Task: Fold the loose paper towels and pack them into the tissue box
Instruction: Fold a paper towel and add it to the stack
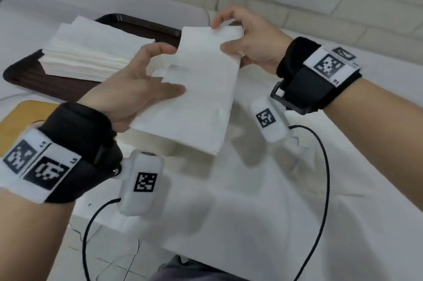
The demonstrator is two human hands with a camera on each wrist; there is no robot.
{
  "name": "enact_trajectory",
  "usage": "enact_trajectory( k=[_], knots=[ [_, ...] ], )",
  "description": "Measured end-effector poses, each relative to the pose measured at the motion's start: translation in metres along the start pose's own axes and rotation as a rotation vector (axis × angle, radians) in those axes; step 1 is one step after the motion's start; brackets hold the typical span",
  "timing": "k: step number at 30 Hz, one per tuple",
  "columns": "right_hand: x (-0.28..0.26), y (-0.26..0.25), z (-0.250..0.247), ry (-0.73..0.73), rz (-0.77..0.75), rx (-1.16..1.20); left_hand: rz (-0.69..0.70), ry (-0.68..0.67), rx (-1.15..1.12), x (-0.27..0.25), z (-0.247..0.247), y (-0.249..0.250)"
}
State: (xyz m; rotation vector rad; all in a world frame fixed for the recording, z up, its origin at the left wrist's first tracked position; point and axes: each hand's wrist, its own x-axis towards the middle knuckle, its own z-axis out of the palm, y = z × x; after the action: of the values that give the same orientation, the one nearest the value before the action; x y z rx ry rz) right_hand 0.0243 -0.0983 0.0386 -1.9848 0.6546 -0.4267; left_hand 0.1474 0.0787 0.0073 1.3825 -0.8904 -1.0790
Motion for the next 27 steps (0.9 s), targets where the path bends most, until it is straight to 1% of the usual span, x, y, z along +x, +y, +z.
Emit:
enact_trajectory(
  k=[2,3,4,6,7,9,11,13,17,19,20,22,23,24,25,27],
  knots=[
    [0.02,-0.002,0.013,0.029,-0.063,-0.128,-0.028,0.022,0.02,-0.003,-0.023,0.002],
    [0.031,-0.002,0.019,0.052,-0.093,-0.206,-0.038,0.055,0.08,-0.002,-0.033,0.001],
    [0.043,-0.002,0.025,0.078,-0.115,-0.284,-0.045,0.113,0.174,0.0,-0.042,0.0],
    [0.066,0.002,0.037,0.122,-0.149,-0.474,-0.045,0.27,0.402,0.009,-0.053,-0.006],
    [0.078,0.005,0.044,0.115,-0.167,-0.58,-0.053,0.339,0.534,0.015,-0.055,-0.01],
    [0.096,0.011,0.058,0.022,-0.179,-0.771,-0.12,0.378,0.795,0.025,-0.054,-0.018],
    [0.108,0.018,0.071,-0.14,-0.133,-0.932,-0.203,0.346,0.967,0.035,-0.055,-0.029],
    [0.114,0.022,0.08,-0.294,-0.055,-1.055,-0.31,0.275,1.055,0.04,-0.053,-0.037],
    [0.112,0.028,0.096,-0.498,0.018,-1.242,-0.438,0.119,1.22,0.047,-0.042,-0.039],
    [0.111,0.032,0.105,-0.571,0.014,-1.377,-0.429,0.071,1.367,0.05,-0.037,-0.04],
    [0.111,0.035,0.107,-0.567,-0.03,-1.439,-0.392,0.056,1.462,0.05,-0.035,-0.04],
    [0.108,0.032,0.109,-0.5,-0.154,-1.48,-0.287,0.04,1.625,0.05,-0.033,-0.041],
    [0.107,0.029,0.111,-0.492,-0.207,-1.488,-0.247,0.02,1.662,0.049,-0.031,-0.041],
    [0.105,0.026,0.111,-0.52,-0.213,-1.481,-0.246,-0.026,1.653,0.049,-0.028,-0.04],
    [0.104,0.023,0.112,-0.575,-0.19,-1.462,-0.287,-0.079,1.591,0.048,-0.024,-0.038],
    [0.102,0.023,0.114,-0.698,-0.094,-1.404,-0.429,-0.18,1.467,0.048,-0.017,-0.035]
  ],
)
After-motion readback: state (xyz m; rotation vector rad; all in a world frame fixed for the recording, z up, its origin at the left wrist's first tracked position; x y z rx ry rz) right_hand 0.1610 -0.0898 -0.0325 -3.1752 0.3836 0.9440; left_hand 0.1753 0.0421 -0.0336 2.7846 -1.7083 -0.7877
